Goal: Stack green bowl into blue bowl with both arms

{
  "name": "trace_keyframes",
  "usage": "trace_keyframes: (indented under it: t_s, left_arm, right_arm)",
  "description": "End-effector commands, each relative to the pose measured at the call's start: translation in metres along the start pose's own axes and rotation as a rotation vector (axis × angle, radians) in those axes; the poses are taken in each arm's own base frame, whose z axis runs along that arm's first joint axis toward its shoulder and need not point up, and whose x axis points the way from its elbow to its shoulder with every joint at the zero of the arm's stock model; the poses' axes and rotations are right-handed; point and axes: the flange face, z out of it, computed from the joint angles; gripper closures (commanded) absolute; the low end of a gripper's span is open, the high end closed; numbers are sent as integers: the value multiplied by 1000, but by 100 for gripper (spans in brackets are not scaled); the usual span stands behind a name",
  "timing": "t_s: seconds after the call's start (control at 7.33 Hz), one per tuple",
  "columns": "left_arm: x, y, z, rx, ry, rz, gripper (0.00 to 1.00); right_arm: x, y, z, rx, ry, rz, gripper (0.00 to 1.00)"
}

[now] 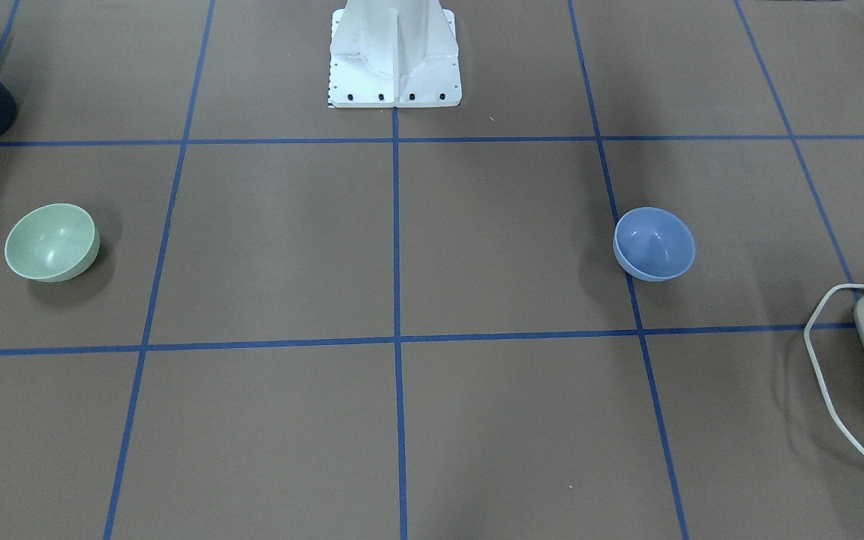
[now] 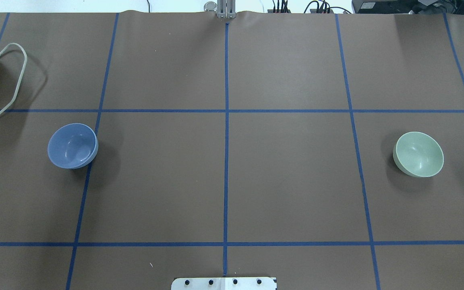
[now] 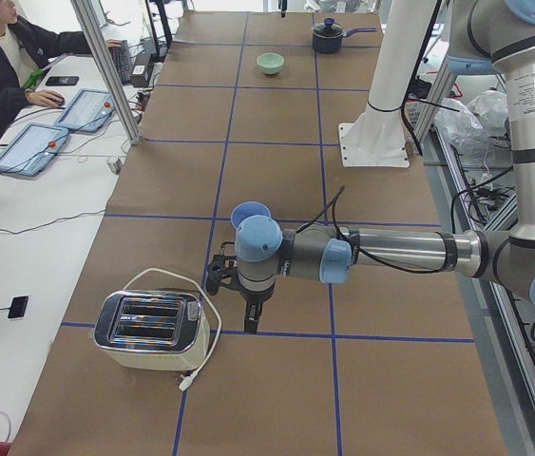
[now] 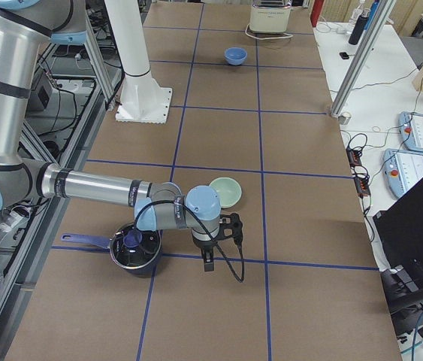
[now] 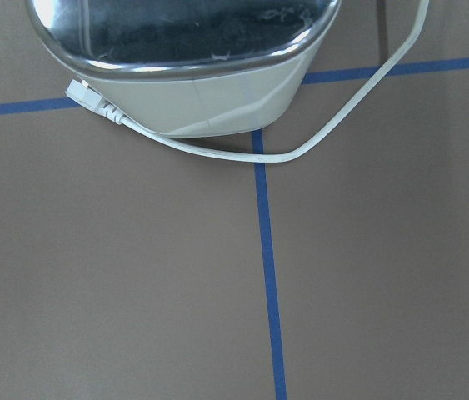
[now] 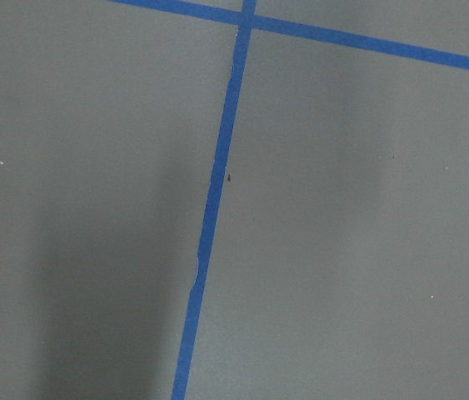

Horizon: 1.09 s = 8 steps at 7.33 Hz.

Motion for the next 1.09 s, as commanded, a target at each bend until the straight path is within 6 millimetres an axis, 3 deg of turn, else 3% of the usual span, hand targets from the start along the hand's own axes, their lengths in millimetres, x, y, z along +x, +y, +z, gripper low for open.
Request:
trace_keyframes:
  t_s: [0.0,0.14,0.27,0.41,0.68,0.95]
  left_arm:
    - [30,-46,-31,160,-6,159,1]
    - [39,-57,-39,220,3,216,1]
    - [42,-57,-42,230,5,235,1]
    - [46,-59,-41,256,4,274,1]
    - [112,-72,-5,234,110,218,3]
    - [170,-61,56,150,140,96,2]
  right_arm:
    - [-21,-24,-23,180,8,-146,0]
    - [-29,-34,-31,224,-8,-163,0]
    - [-41,-55,-38,244,-31,-153,0]
    - [-50,-61,-36,238,-52,-146,0]
    - [-105,-85,-20,206,-78,-71,0]
    - [-129,-93,8,187,3,-51,0]
